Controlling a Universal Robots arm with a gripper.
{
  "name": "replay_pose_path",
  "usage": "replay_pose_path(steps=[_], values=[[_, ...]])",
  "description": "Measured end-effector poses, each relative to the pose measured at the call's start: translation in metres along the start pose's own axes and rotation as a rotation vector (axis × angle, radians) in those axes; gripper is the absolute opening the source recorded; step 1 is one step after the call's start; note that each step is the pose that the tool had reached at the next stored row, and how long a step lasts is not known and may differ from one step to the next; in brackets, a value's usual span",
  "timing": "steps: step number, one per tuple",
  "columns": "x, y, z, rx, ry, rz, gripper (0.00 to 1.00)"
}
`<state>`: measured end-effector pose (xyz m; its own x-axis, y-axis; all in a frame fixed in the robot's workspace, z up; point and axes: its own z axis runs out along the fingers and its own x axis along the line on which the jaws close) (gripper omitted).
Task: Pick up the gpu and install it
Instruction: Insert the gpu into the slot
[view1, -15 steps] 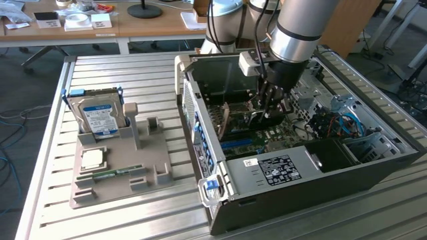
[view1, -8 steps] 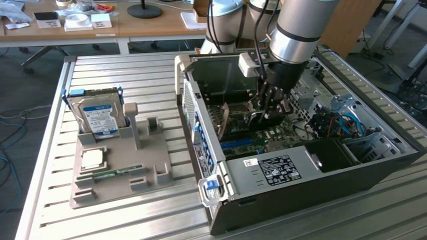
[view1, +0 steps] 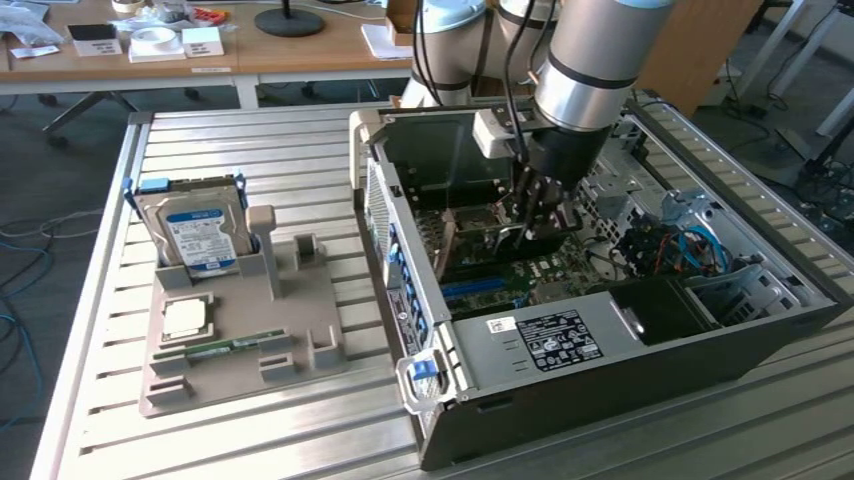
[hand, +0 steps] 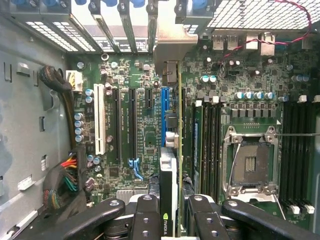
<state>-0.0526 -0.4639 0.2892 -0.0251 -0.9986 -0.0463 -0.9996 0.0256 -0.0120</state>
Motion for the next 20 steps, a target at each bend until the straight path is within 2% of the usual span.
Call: replay_pose_path(steps=[4, 8, 11, 15, 20], values=[[0.0, 0.0023, 0.005, 0.0, 0.0003, 0.0, 0.27], [0.0, 0.0032, 0.0058, -0.0001, 0.0003, 0.0, 0.27], [-0.001, 0.0077, 0.008, 0.0, 0.0002, 0.0, 0.27], [0.0, 0.0086, 0.0119, -0.0001, 0.0003, 0.0, 0.27], [0.0, 0.0092, 0.0122, -0.0001, 0.0003, 0.0, 0.27]])
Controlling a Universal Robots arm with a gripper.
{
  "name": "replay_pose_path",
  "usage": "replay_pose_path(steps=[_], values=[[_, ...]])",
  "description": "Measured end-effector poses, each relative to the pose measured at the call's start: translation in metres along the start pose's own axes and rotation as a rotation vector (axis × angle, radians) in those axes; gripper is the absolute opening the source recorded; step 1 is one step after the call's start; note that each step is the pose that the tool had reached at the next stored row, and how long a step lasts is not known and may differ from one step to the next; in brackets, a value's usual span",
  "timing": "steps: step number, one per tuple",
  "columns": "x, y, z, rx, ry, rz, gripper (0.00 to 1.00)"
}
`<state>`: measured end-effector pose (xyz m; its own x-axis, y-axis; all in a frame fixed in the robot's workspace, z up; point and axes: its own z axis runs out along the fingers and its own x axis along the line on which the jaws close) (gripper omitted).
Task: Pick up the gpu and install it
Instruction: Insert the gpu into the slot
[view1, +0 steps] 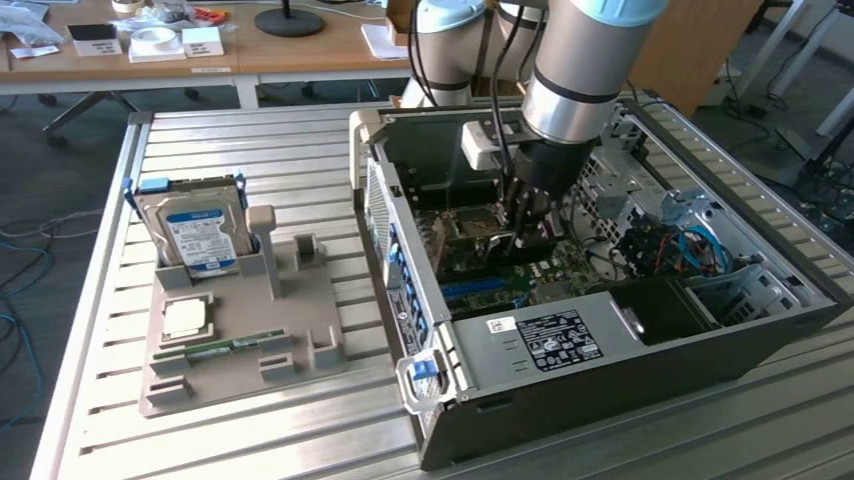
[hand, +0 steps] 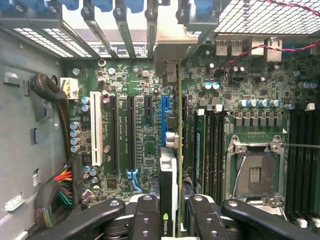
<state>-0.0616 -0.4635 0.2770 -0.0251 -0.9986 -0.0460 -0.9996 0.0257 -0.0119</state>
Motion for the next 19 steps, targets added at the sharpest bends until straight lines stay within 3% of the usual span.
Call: replay_pose_path(steps=[19], values=[[0.0017, 0.0055, 0.005, -0.0001, 0.0003, 0.0, 0.27]])
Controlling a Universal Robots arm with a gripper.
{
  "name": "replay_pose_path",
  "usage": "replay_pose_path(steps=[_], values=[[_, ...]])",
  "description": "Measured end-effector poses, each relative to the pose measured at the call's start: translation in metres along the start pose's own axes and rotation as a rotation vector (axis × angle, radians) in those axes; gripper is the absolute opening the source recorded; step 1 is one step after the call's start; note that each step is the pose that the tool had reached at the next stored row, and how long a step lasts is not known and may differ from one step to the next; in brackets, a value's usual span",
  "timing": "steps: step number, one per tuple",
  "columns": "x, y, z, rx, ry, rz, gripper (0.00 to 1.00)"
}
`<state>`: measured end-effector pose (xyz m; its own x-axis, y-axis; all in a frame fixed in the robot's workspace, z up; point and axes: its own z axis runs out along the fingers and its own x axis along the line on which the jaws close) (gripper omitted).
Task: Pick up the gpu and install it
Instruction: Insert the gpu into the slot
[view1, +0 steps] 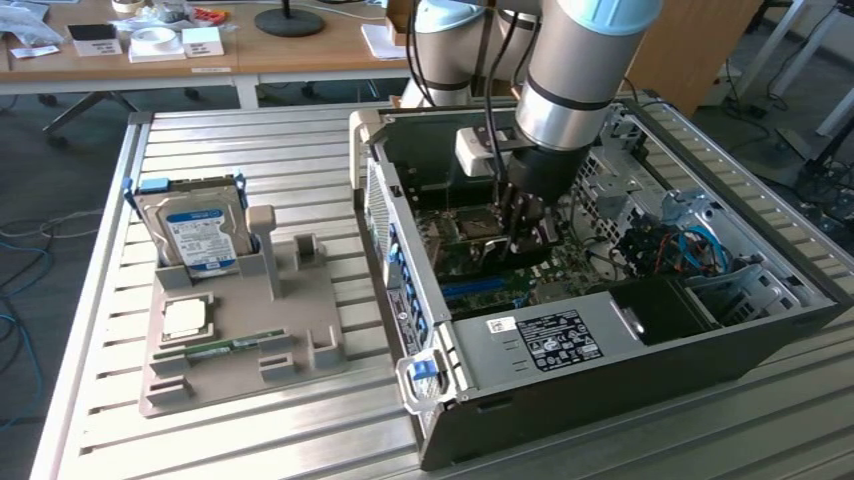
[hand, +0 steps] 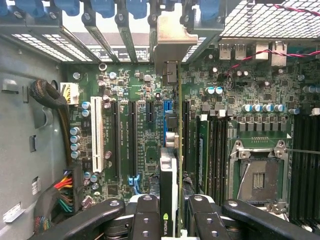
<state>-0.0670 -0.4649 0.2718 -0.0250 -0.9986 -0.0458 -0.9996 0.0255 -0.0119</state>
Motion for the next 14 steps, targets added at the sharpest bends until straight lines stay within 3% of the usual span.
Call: replay_pose_path(steps=[14], values=[[0.0001, 0.0056, 0.0009, 0.0001, -0.0002, 0.0, 0.27]])
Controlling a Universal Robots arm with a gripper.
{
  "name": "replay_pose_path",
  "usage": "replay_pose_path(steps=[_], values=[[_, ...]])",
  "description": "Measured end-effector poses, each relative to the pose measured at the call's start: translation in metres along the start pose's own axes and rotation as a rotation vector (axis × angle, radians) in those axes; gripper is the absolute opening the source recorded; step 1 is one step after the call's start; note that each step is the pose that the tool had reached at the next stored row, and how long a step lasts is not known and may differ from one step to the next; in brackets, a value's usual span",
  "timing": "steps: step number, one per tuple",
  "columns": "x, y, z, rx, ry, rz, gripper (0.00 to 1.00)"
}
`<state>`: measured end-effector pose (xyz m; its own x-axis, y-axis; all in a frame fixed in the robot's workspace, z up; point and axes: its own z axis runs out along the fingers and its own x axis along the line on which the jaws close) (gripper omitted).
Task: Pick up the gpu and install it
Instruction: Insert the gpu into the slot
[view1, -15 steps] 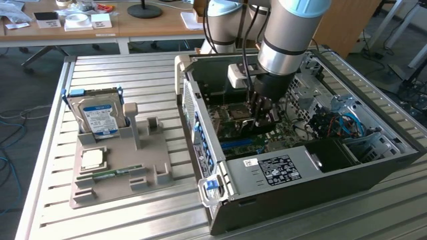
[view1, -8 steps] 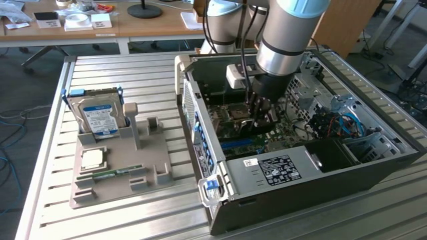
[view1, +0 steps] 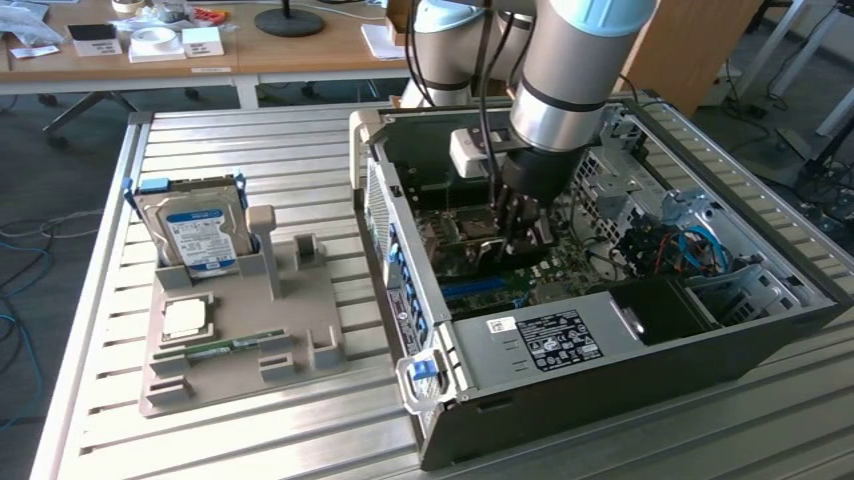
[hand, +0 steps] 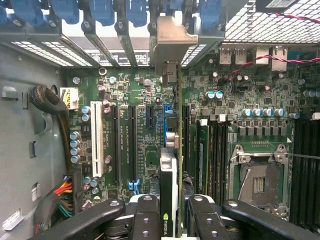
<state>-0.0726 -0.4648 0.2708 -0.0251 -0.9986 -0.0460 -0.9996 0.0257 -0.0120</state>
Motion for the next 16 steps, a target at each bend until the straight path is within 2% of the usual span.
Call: replay_pose_path(steps=[16], values=[[0.0001, 0.0035, 0.0, -0.0001, 0.0, 0.0, 0.27]])
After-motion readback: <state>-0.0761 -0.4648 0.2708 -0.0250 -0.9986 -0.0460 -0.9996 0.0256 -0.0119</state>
